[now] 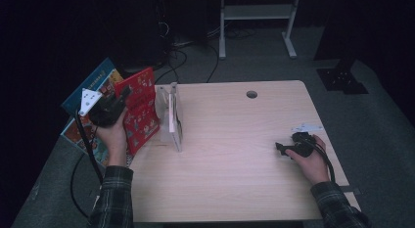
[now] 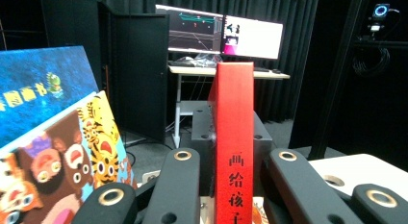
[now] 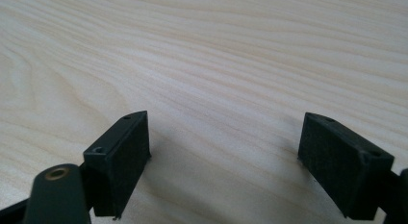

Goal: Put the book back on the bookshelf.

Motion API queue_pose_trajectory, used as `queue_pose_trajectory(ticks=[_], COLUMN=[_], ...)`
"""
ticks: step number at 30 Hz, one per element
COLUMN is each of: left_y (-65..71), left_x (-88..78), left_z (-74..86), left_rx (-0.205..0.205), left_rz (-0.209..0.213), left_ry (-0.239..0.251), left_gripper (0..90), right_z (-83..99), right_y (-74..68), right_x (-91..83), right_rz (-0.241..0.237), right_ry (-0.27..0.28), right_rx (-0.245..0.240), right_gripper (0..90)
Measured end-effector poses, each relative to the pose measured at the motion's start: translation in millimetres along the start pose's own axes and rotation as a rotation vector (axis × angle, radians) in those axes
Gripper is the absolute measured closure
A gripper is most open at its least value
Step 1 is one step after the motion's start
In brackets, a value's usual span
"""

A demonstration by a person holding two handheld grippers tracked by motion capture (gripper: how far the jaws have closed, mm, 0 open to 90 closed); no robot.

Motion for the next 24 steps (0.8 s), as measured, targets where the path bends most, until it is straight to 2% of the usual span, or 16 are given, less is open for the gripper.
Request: queue_pose_trajectory(ticks=[5,9,12,16,23,24], left_y=[4.7,3.2,1.2,2.9,4.0,3.9], left_x=[7.0,7.1,5.2,1.8,1.2,0.7], left_z=[3.6,6.1,6.6,7.1,10.6,12.3], left_rx=[0.025,0.013,0.004,0.014,0.021,0.010], left_rz=[-0.014,-0.015,-0.019,-0.019,-0.022,-0.025], left_ry=[0.035,0.035,0.027,-0.008,-0.030,-0.034], left_gripper=[79.6,79.6,79.5,79.5,79.4,79.4], right_z=[0.0,0.1,0.3,0.3,0.2,0.2], right_y=[0.0,-0.1,-0.1,-0.1,0.0,0.0], right_x=[0.0,-0.1,-0.3,-0.3,-0.2,-0.2], right_rz=[0.000,0.000,0.000,0.000,0.000,0.000], right_ry=[0.000,0.000,0.000,0.000,0.000,0.000], right_rx=[0.000,0.000,0.000,0.000,0.000,0.000], right_gripper=[17.2,17.2,17.2,17.2,17.2,17.2])
Point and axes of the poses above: each handheld gripper's, and its own axes: x roughly forward along the jaws, z roughly out of its underside, y roughly to its right, the point moved 3 cm from there along x, roughly forward along the jaws, and after that the axes turned 4 degrees about -y, right-handed, at the moved point
